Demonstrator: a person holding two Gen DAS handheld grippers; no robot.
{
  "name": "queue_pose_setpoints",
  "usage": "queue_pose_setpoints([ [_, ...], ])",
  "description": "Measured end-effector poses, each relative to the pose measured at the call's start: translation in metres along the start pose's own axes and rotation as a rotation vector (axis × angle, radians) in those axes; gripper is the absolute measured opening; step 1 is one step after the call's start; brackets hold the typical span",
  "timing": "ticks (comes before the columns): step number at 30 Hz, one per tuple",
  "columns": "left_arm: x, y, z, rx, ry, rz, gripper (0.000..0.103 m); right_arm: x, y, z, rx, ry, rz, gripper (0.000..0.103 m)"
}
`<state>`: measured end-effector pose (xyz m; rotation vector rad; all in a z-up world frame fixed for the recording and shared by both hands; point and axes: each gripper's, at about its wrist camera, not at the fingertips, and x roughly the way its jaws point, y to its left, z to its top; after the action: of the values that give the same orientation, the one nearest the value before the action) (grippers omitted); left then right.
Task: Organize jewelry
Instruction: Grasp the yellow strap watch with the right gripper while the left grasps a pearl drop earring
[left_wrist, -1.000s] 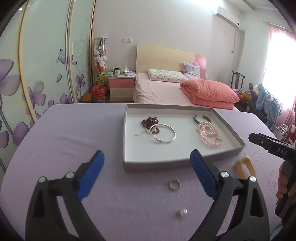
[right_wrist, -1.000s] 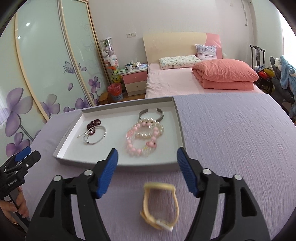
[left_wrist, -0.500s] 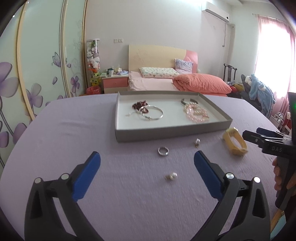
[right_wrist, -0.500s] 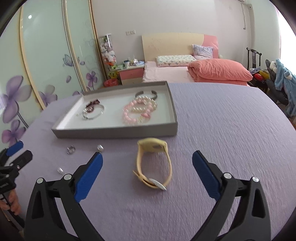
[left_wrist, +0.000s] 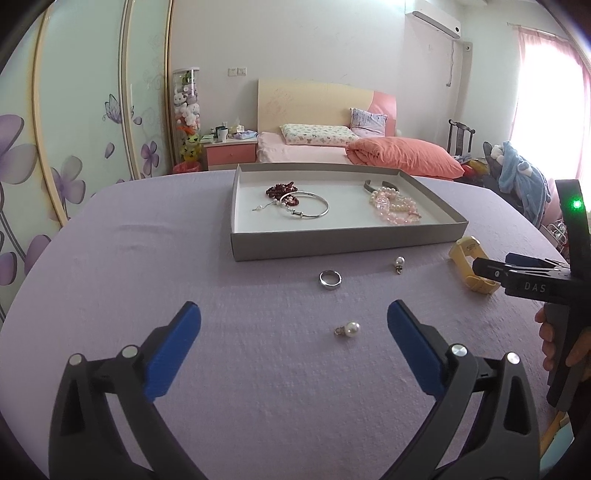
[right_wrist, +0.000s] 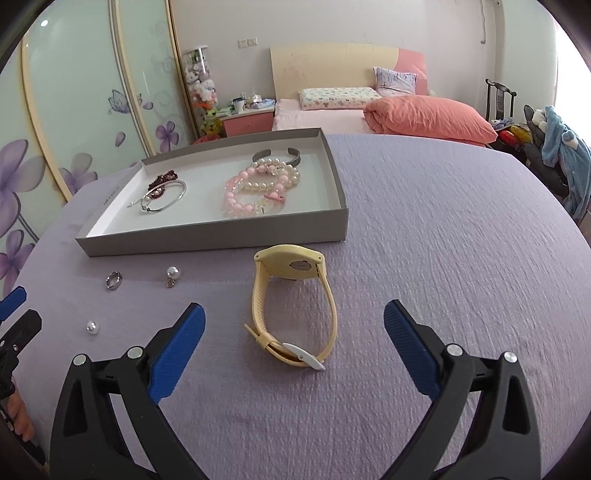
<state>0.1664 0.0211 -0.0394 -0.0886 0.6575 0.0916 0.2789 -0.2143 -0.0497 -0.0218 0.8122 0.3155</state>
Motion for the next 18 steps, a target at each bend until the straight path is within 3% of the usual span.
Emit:
queue_pose_setpoints([
  [16, 0.005, -0.009, -0.004, 0.027, 0.029, -0.020, 0.101, 0.025, 0.002, 0.005, 0.017, 0.066, -0.068, 0.099],
  [18, 0.006, -0.013, -0.005, 0.037, 0.039, -0.034, 0.101, 0.028, 0.000, 0.005, 0.025, 0.073, -0.067, 0.091],
])
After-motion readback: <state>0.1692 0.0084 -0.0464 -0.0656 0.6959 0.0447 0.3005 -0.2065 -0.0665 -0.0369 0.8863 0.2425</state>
